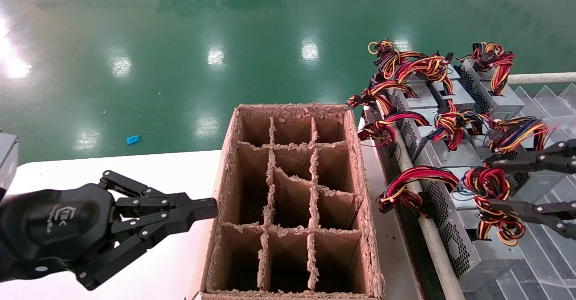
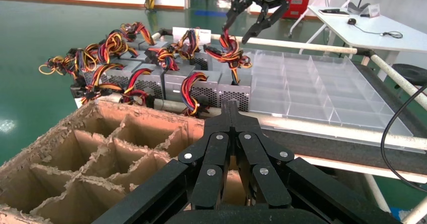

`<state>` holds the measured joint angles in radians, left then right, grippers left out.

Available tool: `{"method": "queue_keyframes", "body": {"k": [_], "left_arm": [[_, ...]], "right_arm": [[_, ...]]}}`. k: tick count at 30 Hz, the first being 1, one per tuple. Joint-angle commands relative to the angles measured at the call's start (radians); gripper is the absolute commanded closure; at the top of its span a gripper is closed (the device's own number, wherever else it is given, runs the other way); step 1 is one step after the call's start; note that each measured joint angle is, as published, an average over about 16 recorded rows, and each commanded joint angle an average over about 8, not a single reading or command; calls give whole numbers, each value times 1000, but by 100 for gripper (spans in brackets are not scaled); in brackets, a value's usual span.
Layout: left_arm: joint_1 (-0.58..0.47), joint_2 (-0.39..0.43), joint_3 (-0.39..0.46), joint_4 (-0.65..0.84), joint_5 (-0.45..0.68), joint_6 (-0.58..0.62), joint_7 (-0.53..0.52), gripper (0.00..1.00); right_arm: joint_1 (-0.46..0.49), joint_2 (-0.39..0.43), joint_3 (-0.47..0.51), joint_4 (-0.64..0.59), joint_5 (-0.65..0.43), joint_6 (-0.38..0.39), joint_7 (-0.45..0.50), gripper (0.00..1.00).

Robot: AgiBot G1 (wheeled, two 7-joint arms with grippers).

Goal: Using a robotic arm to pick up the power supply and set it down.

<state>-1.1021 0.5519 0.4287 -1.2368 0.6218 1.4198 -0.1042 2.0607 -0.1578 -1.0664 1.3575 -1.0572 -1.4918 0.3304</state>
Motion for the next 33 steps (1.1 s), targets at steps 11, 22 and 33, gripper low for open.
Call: {"method": "queue_keyframes", "body": {"k": [11, 22, 33], "left_arm": [[0, 0, 0, 0, 0, 0, 0, 100], [0, 0, 0, 0, 0, 0, 0, 100], [0, 0, 0, 0, 0, 0, 0, 100]], "right_arm": [[21, 10, 14, 0, 44, -5, 26, 0], [19, 25, 37, 0, 169, 32, 51, 0], [-132, -48, 154, -12, 197, 26, 25, 0]]}}
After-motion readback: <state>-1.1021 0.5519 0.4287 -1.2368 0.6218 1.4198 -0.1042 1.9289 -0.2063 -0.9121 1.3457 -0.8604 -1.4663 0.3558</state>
